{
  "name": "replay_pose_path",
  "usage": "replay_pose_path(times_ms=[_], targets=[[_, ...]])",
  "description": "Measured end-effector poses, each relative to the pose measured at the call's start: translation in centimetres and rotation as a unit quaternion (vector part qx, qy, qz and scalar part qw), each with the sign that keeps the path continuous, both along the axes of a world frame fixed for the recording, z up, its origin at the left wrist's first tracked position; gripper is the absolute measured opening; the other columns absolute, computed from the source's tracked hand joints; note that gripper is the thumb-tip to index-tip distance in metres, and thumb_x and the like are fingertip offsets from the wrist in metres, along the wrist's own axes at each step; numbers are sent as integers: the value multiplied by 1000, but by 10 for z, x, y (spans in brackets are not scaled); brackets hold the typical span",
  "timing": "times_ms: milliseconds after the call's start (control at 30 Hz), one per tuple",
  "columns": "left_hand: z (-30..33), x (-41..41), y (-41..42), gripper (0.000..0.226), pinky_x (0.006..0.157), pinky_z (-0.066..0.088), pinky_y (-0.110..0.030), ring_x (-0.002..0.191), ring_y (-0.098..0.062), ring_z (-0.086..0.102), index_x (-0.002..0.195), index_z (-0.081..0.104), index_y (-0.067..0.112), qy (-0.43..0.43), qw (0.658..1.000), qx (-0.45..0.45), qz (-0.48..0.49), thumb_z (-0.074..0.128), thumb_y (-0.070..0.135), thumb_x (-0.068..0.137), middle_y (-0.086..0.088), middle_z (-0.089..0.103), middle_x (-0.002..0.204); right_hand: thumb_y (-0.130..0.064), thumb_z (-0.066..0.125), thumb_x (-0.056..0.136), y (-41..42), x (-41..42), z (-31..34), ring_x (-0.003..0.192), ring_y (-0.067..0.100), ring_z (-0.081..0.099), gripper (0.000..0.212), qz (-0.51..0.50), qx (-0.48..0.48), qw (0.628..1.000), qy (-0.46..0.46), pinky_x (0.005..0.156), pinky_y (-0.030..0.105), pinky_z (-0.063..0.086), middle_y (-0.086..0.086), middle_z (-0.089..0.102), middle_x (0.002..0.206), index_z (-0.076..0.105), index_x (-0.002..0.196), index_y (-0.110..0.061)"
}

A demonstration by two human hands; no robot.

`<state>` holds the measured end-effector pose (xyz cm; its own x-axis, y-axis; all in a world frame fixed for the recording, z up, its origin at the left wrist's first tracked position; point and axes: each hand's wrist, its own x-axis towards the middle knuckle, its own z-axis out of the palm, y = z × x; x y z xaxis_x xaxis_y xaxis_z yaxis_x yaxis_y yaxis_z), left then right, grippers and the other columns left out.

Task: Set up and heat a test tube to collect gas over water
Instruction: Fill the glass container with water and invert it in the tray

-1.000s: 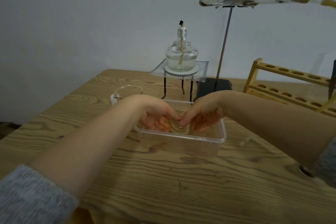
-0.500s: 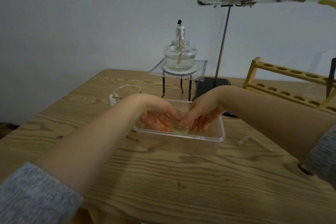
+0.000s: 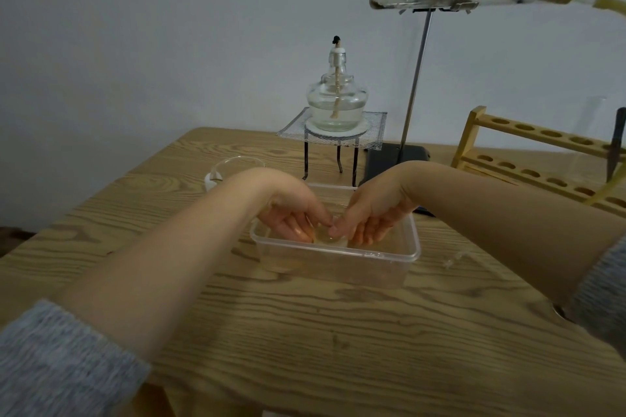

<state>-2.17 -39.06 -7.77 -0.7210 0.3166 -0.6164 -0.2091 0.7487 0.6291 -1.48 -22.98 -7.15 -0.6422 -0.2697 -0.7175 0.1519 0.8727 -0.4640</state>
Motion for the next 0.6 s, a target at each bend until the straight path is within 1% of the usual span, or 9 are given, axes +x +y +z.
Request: replay_pose_path(times_ms=[67,133,200,300,400,500,600], targets=[[-1,1,0,48,68,56,-24,72,-15,63,126,51,-3,8,1000,-2,0,64,23,87,-12,61,92,-47,64,82,0,0,0,106,17,57,68,4,2,1000,6,97,28,45,4,62,109,52,133,-4],[-1,2,0,47,72,56,-26,73,-15,63,124,52,-3,14,1000,-4,-1,64,22,87,-11,60,88,-46,64,82,0,1,-1,111,18,56,67,4,1,1000,9,99,29,44,4,62,110,51,133,-4],[-1,3,0,45,78,55,-28,74,-15,63,122,53,-3,18,1000,-4,-4,65,22,87,-11,60,88,-46,65,82,0,2,-1,115,20,55,68,2,0,1000,8,101,30,44,5,61,113,50,134,-4],[0,5,-1,41,77,54,-27,73,-14,63,118,55,0,32,999,-8,-8,65,24,86,-10,61,87,-44,66,82,1,4,0,118,21,54,67,5,-3,1000,8,102,30,43,7,59,118,50,135,-5],[0,6,-2,38,80,54,-29,76,-15,64,114,58,0,47,999,-6,-5,67,24,85,-9,62,85,-43,65,84,2,6,1,120,22,52,63,7,-14,1000,13,102,30,43,9,57,124,49,135,-10],[0,8,-1,24,82,54,-31,73,-14,63,99,60,5,59,998,1,-4,67,23,86,-8,63,80,-39,65,85,3,9,1,119,22,53,52,9,-32,999,35,101,30,44,9,57,129,54,129,-14],[0,11,-1,16,82,54,-31,73,-15,62,88,60,8,78,997,-8,-10,67,22,86,-7,63,79,-32,68,85,3,10,0,116,18,56,36,7,-56,997,56,98,27,46,3,62,120,60,117,-16]])
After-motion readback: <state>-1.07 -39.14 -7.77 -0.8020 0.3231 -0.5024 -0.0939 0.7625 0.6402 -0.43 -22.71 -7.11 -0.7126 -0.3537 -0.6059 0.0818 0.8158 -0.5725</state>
